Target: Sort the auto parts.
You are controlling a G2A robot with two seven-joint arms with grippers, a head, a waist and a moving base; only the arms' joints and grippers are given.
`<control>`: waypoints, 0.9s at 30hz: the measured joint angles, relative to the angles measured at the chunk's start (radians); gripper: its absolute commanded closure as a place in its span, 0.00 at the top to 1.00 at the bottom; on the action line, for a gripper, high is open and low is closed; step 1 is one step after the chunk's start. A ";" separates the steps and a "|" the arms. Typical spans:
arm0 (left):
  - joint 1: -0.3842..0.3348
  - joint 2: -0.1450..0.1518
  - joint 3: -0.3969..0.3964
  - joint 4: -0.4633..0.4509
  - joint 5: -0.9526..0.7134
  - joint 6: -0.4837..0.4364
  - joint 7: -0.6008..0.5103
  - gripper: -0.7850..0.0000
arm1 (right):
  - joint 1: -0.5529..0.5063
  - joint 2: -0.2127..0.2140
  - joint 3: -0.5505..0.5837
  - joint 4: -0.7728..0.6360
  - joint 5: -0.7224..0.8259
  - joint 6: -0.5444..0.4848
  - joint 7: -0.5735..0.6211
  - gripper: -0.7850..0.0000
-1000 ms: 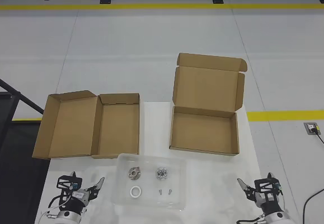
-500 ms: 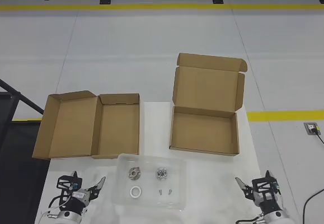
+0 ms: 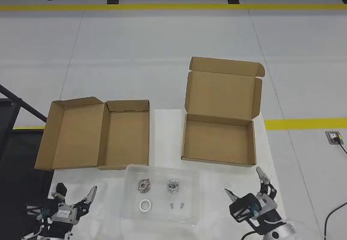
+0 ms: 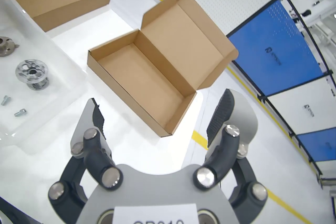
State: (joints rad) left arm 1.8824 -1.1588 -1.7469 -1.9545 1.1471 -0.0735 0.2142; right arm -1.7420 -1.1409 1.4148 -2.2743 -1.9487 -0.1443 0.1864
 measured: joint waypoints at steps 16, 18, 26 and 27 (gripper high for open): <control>-0.007 -0.001 0.003 0.001 -0.012 -0.006 -0.008 1.00 | 0.045 0.004 -0.103 -0.026 -0.122 -0.177 0.030 1.00; -0.014 -0.003 0.001 0.002 -0.021 -0.010 -0.008 1.00 | 0.063 0.004 -0.139 -0.041 -0.122 -0.237 0.029 1.00; -0.012 -0.007 -0.037 0.012 -0.068 -0.030 0.005 1.00 | 0.232 -0.009 -0.310 -0.076 -0.059 -0.501 0.090 1.00; -0.010 -0.008 -0.041 0.013 -0.074 -0.030 0.007 1.00 | 0.252 -0.014 -0.334 -0.074 -0.049 -0.515 0.115 1.00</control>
State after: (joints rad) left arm 1.8723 -1.1664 -1.7879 -1.9412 1.0731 -0.1037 0.2213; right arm -1.4902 -1.1544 1.0809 -2.3481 -1.9976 -0.6590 0.3012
